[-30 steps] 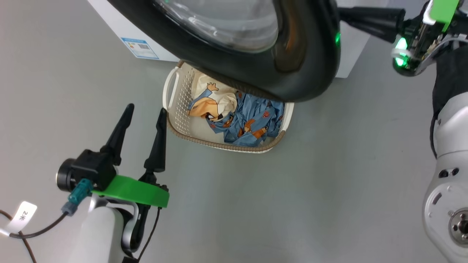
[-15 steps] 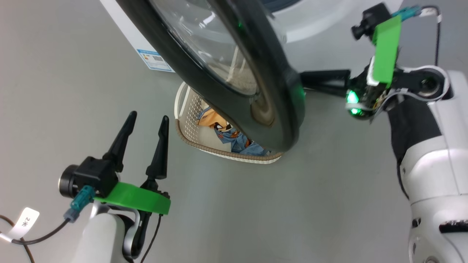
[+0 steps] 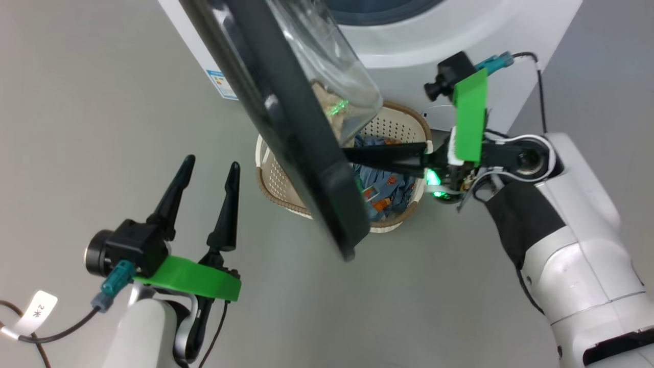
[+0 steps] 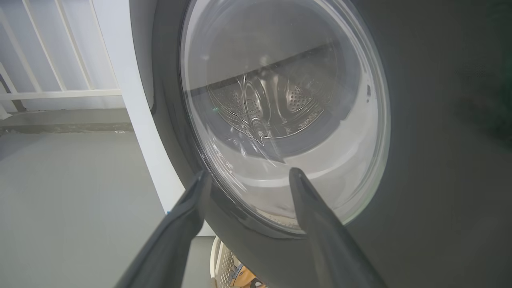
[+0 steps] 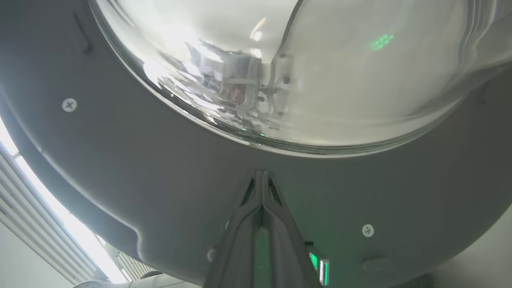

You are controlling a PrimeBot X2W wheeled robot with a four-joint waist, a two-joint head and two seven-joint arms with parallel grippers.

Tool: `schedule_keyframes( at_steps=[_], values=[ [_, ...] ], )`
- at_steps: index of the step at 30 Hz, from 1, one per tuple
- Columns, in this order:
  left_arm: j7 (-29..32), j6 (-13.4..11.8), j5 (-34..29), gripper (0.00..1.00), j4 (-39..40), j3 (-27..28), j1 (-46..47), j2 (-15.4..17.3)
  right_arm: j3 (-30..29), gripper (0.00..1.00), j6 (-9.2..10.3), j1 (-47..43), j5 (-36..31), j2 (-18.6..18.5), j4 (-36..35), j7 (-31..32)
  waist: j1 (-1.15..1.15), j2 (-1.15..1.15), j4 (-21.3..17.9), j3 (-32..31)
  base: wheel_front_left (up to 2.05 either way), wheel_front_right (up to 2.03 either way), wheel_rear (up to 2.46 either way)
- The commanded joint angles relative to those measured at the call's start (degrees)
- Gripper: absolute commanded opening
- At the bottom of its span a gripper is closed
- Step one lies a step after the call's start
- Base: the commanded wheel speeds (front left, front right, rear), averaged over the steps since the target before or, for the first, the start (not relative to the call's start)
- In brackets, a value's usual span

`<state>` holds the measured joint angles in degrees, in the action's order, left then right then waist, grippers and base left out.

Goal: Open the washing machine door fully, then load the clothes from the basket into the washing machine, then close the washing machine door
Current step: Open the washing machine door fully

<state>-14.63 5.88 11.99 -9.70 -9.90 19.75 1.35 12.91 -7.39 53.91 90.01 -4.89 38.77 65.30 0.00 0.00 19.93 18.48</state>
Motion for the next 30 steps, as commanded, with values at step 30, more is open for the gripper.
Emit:
schedule_keyframes(
  at_steps=[30],
  values=[
    [-0.37, 0.71, -2.01, 1.0, -0.77, 6.15, -4.55, 1.53, 8.94, 0.0, -0.1, -9.27, 11.66, -1.94, -4.43, -12.64, 0.0, 0.0, -4.82, -8.07, 0.0, 0.0, 0.0]
  ],
)
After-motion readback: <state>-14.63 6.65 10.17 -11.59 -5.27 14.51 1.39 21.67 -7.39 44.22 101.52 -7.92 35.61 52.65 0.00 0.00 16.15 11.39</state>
